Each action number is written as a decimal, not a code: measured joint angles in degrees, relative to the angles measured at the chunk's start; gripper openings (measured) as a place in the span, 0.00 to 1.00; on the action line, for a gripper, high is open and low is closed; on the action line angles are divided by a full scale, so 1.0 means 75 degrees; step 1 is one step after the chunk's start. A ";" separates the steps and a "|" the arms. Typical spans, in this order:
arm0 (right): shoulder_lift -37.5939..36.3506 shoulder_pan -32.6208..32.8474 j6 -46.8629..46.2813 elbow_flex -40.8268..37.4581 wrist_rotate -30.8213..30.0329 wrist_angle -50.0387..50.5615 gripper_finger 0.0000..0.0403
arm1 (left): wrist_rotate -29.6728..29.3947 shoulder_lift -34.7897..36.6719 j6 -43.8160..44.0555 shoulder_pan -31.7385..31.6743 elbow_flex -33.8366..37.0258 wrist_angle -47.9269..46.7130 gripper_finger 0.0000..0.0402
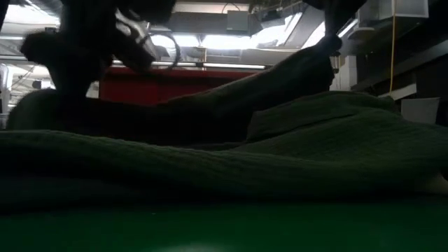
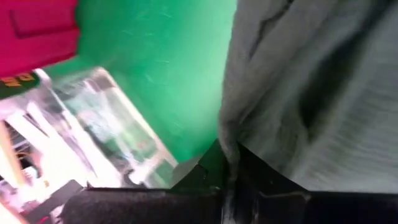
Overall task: Fold laundry
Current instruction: Fold the green polo shirt
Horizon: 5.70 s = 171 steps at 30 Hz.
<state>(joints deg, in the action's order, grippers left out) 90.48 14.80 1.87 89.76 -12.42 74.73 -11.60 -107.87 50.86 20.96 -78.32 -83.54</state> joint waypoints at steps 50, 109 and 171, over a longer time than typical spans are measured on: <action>0.0125 0.2629 -0.3870 -0.1586 0.1886 -0.0961 0.00 | 0.1251 -0.0192 0.3138 0.2335 -0.0581 0.3613 0.14; 0.0332 0.1659 -0.2194 -0.4412 0.1589 -0.4337 0.35 | -0.0228 -0.0156 0.3191 0.1985 -0.0116 0.3087 0.35; 0.0323 0.1609 -0.2632 -0.4009 0.1654 -0.1856 0.35 | 0.1447 -0.0122 0.4071 0.2484 -0.0584 0.0949 0.35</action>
<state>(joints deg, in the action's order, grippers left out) 92.90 26.87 -17.87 59.70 -0.01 60.81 -0.75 -108.79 81.39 39.59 -82.70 -76.42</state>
